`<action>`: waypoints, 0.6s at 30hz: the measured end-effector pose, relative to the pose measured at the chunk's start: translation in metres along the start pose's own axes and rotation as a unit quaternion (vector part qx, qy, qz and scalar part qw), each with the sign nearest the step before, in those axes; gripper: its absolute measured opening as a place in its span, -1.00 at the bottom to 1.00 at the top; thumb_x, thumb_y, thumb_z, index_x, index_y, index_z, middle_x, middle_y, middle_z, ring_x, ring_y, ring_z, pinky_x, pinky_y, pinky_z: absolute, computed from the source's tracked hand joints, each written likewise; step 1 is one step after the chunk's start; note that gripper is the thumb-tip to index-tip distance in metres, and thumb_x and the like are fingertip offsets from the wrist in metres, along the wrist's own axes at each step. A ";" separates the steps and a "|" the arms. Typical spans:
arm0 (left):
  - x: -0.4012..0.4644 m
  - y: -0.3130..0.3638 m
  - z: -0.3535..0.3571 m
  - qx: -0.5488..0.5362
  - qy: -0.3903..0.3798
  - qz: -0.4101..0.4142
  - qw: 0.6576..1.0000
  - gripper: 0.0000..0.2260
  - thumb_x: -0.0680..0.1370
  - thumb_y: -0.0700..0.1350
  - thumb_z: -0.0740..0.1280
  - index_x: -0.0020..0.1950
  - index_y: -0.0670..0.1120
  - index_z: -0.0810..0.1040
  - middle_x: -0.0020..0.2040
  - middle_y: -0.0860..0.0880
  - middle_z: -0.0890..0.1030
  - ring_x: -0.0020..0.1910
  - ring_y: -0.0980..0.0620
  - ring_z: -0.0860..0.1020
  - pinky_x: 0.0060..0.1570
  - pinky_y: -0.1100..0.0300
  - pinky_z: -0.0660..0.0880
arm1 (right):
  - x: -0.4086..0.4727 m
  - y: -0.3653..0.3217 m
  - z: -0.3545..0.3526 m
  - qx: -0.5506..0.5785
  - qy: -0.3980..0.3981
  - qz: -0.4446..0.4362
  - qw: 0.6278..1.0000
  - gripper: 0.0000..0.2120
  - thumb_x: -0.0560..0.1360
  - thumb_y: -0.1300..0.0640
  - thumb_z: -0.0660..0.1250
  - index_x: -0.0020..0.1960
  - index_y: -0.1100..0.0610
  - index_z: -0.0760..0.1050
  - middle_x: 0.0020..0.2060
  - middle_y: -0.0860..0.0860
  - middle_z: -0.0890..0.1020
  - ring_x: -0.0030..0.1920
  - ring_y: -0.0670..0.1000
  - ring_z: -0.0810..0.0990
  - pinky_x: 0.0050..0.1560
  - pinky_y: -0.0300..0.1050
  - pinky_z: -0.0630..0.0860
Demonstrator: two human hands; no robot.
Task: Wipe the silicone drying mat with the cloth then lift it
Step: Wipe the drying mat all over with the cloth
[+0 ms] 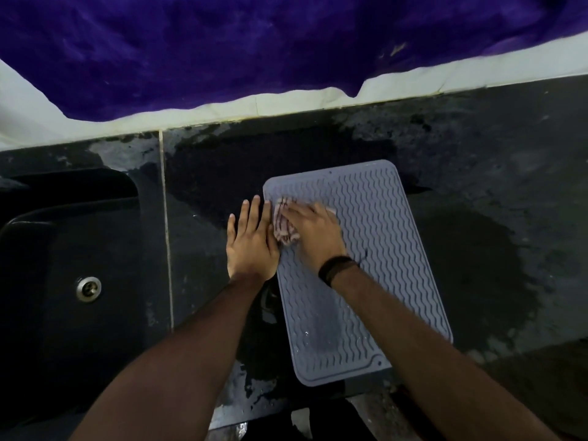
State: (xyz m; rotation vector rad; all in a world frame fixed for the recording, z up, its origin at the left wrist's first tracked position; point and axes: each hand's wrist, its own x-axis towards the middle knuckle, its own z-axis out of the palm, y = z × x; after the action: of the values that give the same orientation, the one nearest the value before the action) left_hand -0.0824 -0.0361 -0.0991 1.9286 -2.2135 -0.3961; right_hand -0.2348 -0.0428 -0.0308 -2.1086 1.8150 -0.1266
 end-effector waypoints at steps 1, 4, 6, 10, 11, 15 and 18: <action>0.000 0.000 0.000 -0.002 -0.004 -0.002 1.000 -0.50 0.73 -0.03 0.04 0.69 -0.04 0.08 0.69 -0.04 0.06 0.67 -0.02 -0.05 0.62 -0.11 -0.09 | -0.016 0.001 0.000 0.004 -0.010 -0.006 1.000 -0.43 0.45 0.22 0.21 0.46 0.00 0.34 0.43 -0.08 0.39 0.38 0.06 0.32 0.38 0.13 0.29; -0.001 -0.001 -0.001 -0.005 -0.011 -0.004 1.000 -0.51 0.75 -0.01 -0.01 0.69 -0.04 0.06 0.69 -0.05 0.05 0.67 -0.03 -0.07 0.62 -0.10 -0.13 | -0.044 0.002 -0.002 0.018 -0.032 -0.016 0.999 -0.38 0.38 0.23 0.35 0.42 -0.01 0.38 0.39 -0.07 0.44 0.33 0.07 0.37 0.32 0.10 0.36; 0.000 -0.001 0.000 -0.002 -0.011 0.000 1.000 -0.50 0.74 -0.02 0.01 0.69 -0.05 0.07 0.69 -0.06 0.06 0.67 -0.04 -0.06 0.62 -0.10 -0.13 | -0.034 0.003 -0.011 0.033 -0.006 -0.003 0.999 -0.45 0.37 0.21 0.35 0.35 -0.01 0.45 0.30 -0.05 0.54 0.25 0.08 0.43 0.22 0.08 0.44; 0.002 -0.002 0.002 0.012 -0.016 -0.002 1.000 -0.52 0.74 0.00 -0.04 0.66 -0.07 0.17 0.68 -0.06 0.11 0.67 -0.04 -0.03 0.62 -0.12 -0.08 | 0.026 -0.006 -0.020 0.021 0.084 -0.001 0.996 -0.43 0.40 0.27 0.29 0.40 0.03 0.41 0.31 -0.05 0.52 0.24 0.08 0.43 0.22 0.04 0.44; 0.002 -0.001 0.002 0.017 -0.018 -0.003 1.000 -0.51 0.73 0.01 -0.06 0.65 -0.08 0.21 0.67 -0.07 0.14 0.67 -0.04 -0.02 0.62 -0.12 -0.07 | 0.041 -0.010 -0.018 0.006 0.070 -0.011 0.997 -0.41 0.41 0.29 0.28 0.43 0.03 0.38 0.35 -0.06 0.48 0.27 0.08 0.40 0.23 0.04 0.41; 0.001 0.000 0.003 0.022 -0.010 -0.009 1.000 -0.49 0.71 0.02 -0.08 0.63 -0.10 0.27 0.65 -0.07 0.21 0.67 -0.03 0.00 0.62 -0.10 -0.08 | 0.059 -0.015 0.001 -0.016 -0.001 -0.012 1.000 -0.44 0.46 0.29 0.22 0.45 0.02 0.34 0.44 -0.07 0.38 0.37 0.08 0.31 0.32 0.11 0.33; 0.001 -0.001 0.003 0.024 -0.012 -0.009 1.000 -0.49 0.71 0.01 0.01 0.68 -0.05 0.13 0.69 -0.03 0.08 0.67 -0.03 -0.03 0.62 -0.11 -0.07 | 0.029 -0.010 0.009 0.030 0.034 0.004 0.999 -0.48 0.46 0.26 0.18 0.40 0.01 0.41 0.37 -0.06 0.47 0.32 0.07 0.37 0.32 0.09 0.35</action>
State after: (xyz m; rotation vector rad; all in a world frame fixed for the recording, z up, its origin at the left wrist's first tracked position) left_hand -0.0821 -0.0374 -0.1024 1.9788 -2.2428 -0.3752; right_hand -0.2177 -0.0678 -0.0410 -2.0797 1.8343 -0.2518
